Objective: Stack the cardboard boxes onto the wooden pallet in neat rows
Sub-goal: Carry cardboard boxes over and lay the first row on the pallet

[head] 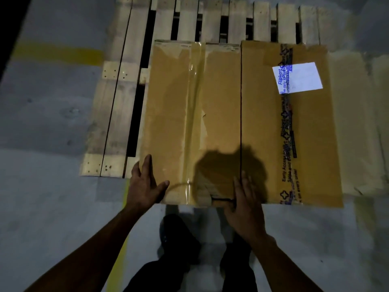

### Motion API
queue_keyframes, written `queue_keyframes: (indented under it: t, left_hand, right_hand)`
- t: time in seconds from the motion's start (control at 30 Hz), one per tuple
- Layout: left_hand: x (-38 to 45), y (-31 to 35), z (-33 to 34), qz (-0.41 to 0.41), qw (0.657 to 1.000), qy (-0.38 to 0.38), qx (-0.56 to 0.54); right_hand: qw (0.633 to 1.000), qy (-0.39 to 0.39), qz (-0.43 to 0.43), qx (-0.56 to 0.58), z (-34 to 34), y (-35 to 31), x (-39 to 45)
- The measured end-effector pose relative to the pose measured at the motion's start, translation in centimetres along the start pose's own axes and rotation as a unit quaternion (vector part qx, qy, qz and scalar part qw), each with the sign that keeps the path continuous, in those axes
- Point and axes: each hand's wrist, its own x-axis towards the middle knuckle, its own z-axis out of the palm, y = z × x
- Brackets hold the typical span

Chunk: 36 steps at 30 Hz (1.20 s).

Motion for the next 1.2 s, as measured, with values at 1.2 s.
queue_keyframes:
  t: [1.2]
  left_hand:
    - [-2.0, 0.4, -0.7, -0.018, 0.977, -0.052, 0.207]
  right_hand:
    - [0.981, -0.14, 0.072, -0.117, -2.6, -5.0, -0.7]
